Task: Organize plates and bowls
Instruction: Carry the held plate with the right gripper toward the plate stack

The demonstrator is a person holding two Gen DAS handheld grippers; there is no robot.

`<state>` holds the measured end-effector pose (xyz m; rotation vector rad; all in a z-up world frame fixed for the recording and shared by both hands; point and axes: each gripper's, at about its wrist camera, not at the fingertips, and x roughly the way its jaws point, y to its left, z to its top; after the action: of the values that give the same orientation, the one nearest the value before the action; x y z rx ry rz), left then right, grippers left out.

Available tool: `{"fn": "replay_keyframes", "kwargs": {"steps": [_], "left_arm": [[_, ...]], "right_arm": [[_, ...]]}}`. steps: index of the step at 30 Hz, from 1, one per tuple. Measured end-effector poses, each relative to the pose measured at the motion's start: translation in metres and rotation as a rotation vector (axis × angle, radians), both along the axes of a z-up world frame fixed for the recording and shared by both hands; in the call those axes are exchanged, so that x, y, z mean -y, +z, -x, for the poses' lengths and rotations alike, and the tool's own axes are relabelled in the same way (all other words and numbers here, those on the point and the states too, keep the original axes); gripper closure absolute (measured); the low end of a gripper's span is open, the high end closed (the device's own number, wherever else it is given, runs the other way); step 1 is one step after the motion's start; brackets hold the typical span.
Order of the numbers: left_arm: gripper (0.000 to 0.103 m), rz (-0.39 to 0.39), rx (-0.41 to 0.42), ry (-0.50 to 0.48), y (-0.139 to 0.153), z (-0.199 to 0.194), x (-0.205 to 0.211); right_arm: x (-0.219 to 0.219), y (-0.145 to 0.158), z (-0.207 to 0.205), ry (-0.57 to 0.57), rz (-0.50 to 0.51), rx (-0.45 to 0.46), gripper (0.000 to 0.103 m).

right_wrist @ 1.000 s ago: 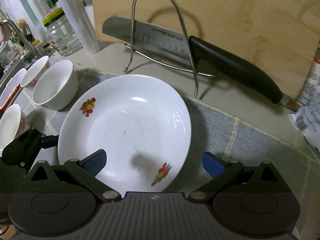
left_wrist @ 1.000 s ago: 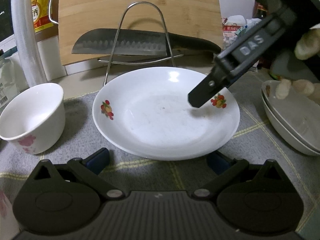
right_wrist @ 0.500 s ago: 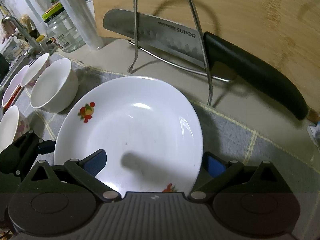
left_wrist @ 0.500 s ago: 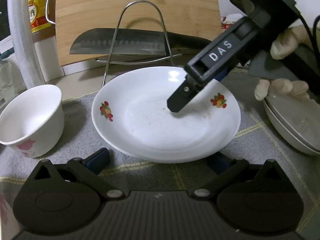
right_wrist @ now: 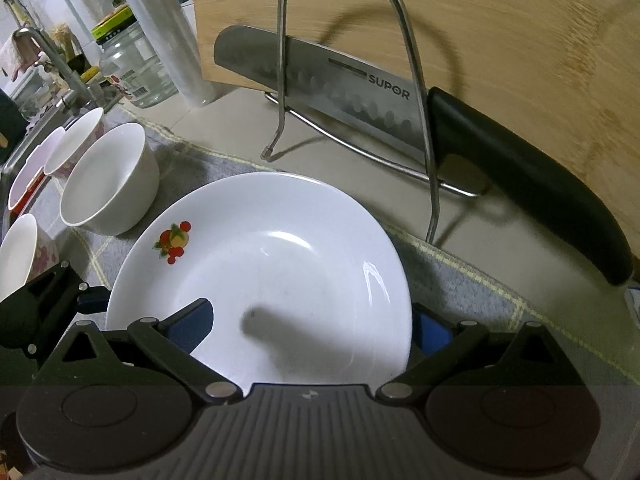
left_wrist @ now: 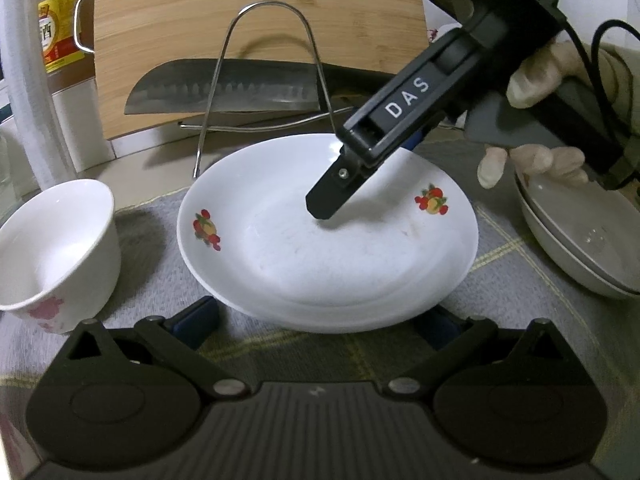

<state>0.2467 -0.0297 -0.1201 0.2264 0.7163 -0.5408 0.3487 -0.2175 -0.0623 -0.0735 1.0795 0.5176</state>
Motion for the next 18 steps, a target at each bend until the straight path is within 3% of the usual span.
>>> {"fn": "replay_keyframes", "kwargs": {"steps": [18], "left_arm": [[0.001,-0.003,0.008,-0.087,0.0005,-0.0061,-0.0024]], "right_arm": [[0.0076,0.0017,-0.0052,0.035,-0.105,-0.022,0.000]]}}
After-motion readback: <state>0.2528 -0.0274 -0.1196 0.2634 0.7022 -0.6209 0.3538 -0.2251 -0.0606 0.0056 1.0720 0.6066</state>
